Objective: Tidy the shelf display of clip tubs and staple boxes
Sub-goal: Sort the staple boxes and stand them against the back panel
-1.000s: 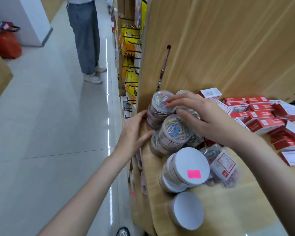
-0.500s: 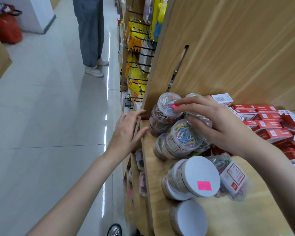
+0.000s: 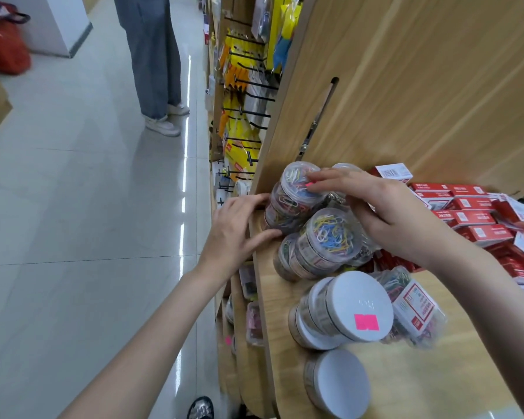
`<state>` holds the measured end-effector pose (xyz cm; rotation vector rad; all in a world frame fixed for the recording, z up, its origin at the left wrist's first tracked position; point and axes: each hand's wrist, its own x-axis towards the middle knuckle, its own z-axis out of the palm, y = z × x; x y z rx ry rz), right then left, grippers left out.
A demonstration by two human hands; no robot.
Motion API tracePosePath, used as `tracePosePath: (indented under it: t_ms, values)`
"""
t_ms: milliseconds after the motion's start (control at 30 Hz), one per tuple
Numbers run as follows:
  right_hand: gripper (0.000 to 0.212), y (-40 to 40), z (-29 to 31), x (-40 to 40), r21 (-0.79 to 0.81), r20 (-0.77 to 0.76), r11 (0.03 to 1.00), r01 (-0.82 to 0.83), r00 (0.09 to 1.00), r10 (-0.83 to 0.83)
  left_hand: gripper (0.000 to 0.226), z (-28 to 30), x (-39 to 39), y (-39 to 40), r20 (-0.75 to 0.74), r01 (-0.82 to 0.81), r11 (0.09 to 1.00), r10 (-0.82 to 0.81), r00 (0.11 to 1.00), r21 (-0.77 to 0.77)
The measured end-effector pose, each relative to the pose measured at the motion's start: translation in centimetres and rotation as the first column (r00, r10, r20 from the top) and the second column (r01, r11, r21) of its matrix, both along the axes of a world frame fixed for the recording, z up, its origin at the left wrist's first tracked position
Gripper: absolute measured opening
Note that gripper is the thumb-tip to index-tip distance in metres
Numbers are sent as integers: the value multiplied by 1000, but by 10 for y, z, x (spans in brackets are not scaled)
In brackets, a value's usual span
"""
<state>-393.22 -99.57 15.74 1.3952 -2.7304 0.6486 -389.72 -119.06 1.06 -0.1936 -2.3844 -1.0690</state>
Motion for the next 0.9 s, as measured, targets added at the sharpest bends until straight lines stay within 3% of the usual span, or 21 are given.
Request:
tracePosePath:
  t_ms: [233, 533, 900]
  values:
    - [61, -1, -2, 1, 7, -12, 1000, -8, 1000, 9, 53, 1, 5, -6, 38, 68, 994, -72, 997, 85]
    - [64, 2, -7, 2, -16, 25, 1000, -7, 1000, 7, 48, 2, 12, 13, 32, -24, 976, 18, 999, 217]
    - [67, 3, -5, 1, 1, -18, 1000, 24, 1000, -24, 57, 2, 13, 16, 22, 2, 987, -5, 1000, 162]
